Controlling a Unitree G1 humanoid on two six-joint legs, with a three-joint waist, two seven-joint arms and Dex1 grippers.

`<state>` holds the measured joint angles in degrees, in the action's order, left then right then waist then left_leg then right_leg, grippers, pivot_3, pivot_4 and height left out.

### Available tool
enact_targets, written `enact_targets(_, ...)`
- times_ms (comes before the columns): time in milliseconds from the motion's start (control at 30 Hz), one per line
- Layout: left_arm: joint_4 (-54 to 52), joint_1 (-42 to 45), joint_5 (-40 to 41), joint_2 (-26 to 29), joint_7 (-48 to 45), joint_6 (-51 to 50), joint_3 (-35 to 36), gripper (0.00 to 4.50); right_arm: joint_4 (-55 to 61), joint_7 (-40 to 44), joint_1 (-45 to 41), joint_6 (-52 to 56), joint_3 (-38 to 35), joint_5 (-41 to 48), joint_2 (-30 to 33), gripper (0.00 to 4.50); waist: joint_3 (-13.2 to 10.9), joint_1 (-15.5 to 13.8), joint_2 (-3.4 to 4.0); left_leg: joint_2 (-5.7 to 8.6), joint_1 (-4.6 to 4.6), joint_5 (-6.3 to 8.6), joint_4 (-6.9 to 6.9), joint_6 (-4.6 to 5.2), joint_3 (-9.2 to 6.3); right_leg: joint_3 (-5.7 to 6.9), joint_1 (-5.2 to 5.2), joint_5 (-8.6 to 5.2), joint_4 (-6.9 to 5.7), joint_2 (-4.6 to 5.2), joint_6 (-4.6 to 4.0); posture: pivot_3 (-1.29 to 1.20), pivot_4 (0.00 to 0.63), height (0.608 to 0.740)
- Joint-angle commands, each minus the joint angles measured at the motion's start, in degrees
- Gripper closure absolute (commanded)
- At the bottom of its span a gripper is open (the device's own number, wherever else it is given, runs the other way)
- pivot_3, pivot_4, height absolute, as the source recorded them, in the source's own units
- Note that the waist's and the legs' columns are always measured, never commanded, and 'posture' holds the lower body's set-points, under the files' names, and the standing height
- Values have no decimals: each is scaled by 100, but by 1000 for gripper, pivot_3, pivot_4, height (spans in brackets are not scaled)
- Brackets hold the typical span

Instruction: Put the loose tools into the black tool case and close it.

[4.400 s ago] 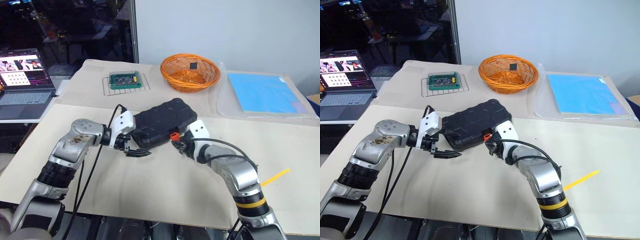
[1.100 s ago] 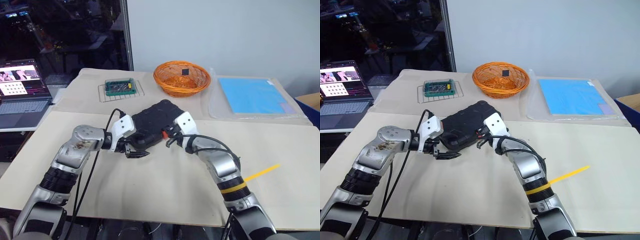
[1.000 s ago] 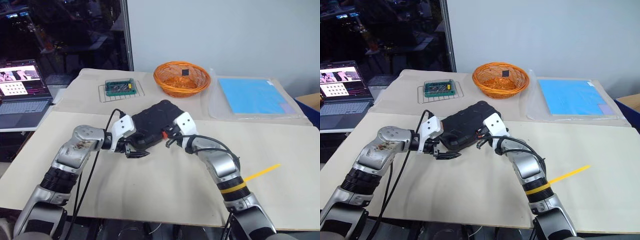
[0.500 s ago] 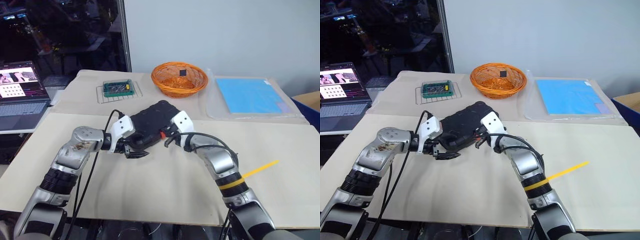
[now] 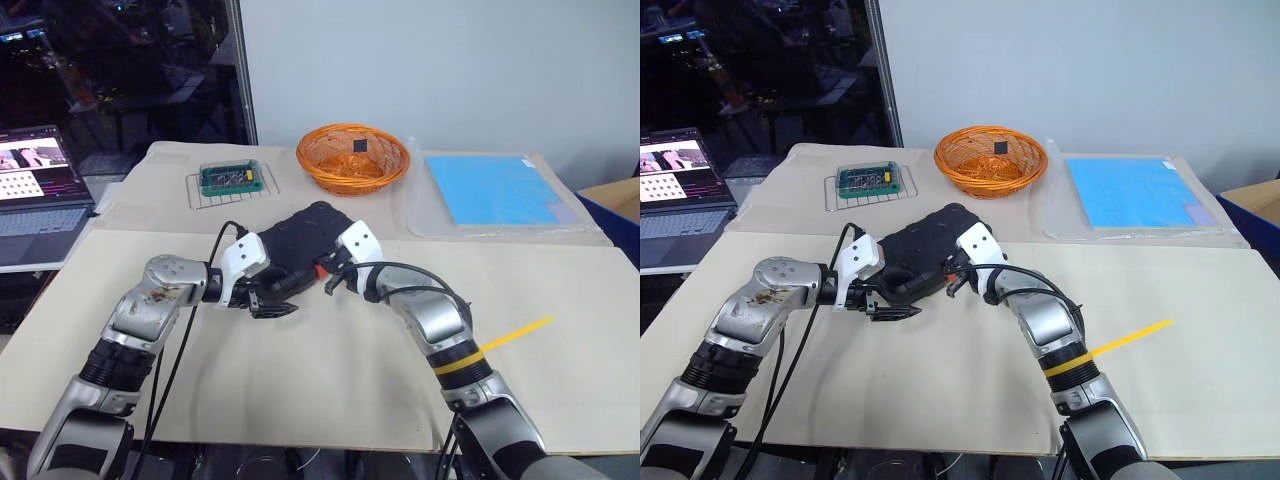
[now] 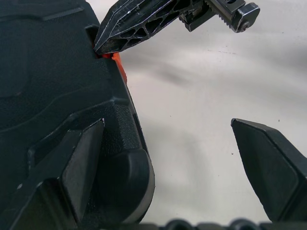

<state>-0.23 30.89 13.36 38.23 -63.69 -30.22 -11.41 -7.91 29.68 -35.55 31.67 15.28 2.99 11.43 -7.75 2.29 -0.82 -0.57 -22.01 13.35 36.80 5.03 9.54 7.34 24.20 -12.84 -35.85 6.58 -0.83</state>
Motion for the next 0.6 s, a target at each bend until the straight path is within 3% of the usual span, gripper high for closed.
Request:
enact_targets(33, 30, -142, -59, -16, -27, -155, -199, 0, -774, -71, 227, 472, 218, -216, -21, 4418, 0, 2, 0, 0, -1, 0, -1, 0, 1, 0, 1, 0, 1, 0, 0, 0, 150, 740)
enact_targets(367, -31, -193, -39, -9, 11, -206, -177, 0, -1027, -278, 40, -736, -46, -180, -329, 4418, -4, 34, 4, -4, 1, 1, -22, 0, -2, 11, 11, 0, 17, 0, 1, 0, 150, 740)
enact_targets(500, -114, -344, 53, -150, 84, 342, 61, 0, -277, -159, 192, -1228, -422, 142, -330, 4418, -22, 13, 24, -5, -2, -2, -47, -5, -2, 19, 21, 0, 36, 0, 1, 0, 150, 740)
enact_targets(600, -424, -534, 662, -343, 97, 204, 599, 0, 856, 177, 604, -1093, -735, 541, -53, 3768, -41, -43, 34, -5, -45, -17, -60, -29, 2, 22, 62, 34, 56, 0, 10, 0, 150, 740)
